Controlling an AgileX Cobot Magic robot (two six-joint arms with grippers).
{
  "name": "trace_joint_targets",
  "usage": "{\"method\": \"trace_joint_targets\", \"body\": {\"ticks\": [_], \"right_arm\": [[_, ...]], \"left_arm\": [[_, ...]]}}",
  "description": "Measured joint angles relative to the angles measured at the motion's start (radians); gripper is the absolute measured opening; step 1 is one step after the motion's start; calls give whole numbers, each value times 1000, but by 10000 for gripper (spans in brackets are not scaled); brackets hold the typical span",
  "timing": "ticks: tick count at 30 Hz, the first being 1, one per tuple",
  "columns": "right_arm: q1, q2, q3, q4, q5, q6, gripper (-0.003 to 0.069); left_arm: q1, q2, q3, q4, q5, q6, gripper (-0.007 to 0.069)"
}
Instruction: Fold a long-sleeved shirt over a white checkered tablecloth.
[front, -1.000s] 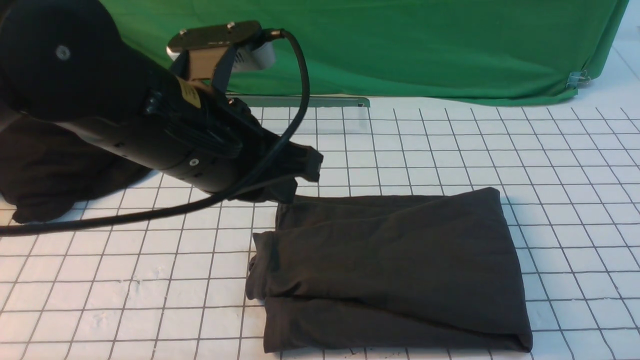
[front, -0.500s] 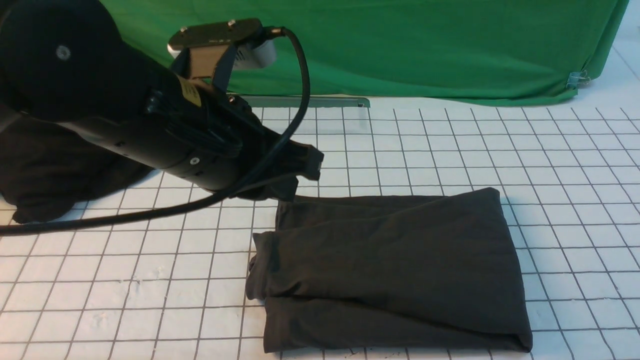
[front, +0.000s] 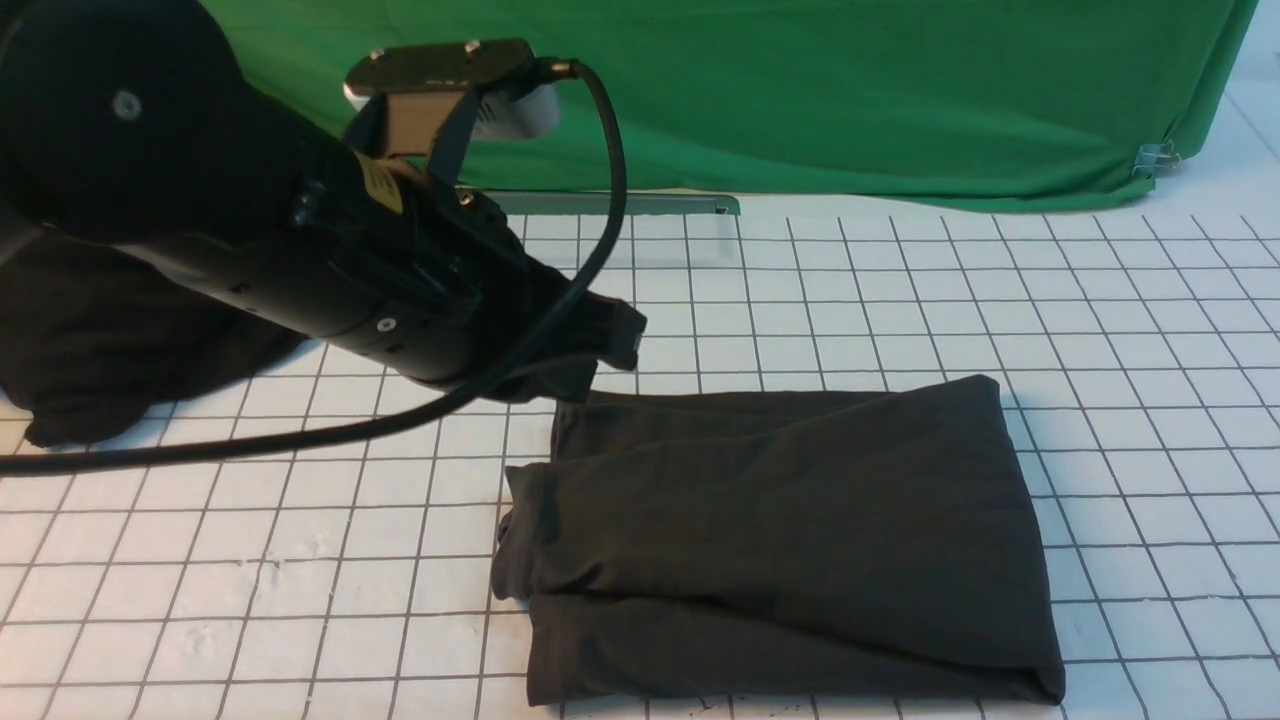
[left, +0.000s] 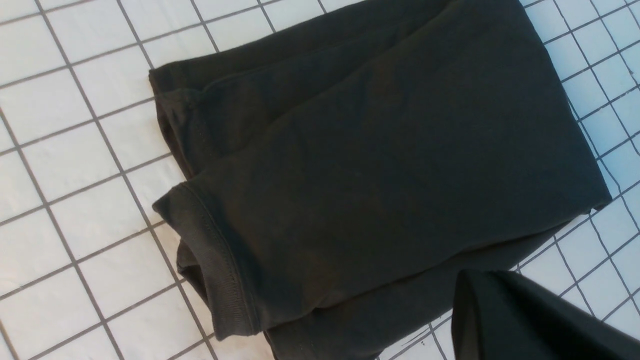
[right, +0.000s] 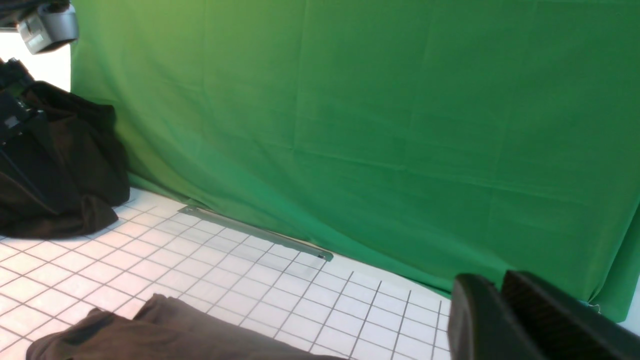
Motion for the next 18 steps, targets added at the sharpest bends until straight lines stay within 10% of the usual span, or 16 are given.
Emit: {"method": "trace_joint_targets", "body": {"ticks": [18], "right_arm": [[-165, -29, 239, -1, -142, 2, 101]], "left_arm": [[0, 0, 0, 0, -7, 1, 2]]}}
